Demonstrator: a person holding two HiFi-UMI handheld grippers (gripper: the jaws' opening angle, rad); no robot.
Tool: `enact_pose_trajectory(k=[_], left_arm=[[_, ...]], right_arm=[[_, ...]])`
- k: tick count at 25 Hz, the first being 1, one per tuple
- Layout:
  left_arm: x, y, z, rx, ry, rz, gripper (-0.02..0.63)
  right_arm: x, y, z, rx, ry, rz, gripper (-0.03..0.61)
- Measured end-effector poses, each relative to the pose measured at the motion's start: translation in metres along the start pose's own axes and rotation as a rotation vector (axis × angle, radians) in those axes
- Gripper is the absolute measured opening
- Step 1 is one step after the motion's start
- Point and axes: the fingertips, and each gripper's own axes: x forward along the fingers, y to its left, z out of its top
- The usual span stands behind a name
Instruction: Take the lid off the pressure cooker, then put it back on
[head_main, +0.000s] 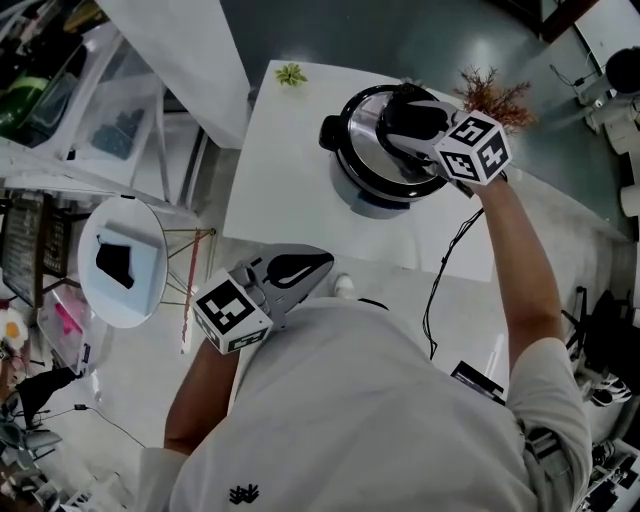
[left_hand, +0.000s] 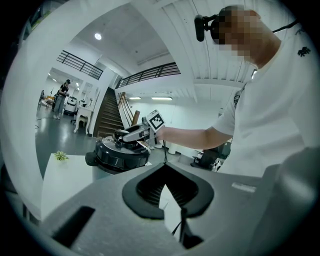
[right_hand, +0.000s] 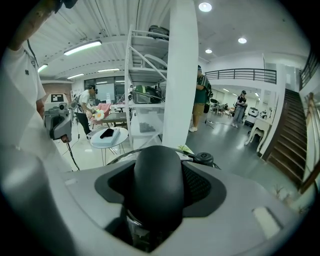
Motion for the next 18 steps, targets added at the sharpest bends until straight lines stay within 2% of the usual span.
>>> enact_pose_trajectory(k=[9,18], left_arm=[[0.007,-0.001,0.002,0.0,0.008,0.002,0.006],[0.012,-0.003,-0.001,-0.006,0.024,0.009,0.006]], right_arm=[[0.005,-0.005,-0.01,-0.009,-0.002,-0.012,0.291],[0.007,-0.008,-0.015,0.027,-0.036,0.0,0.291]])
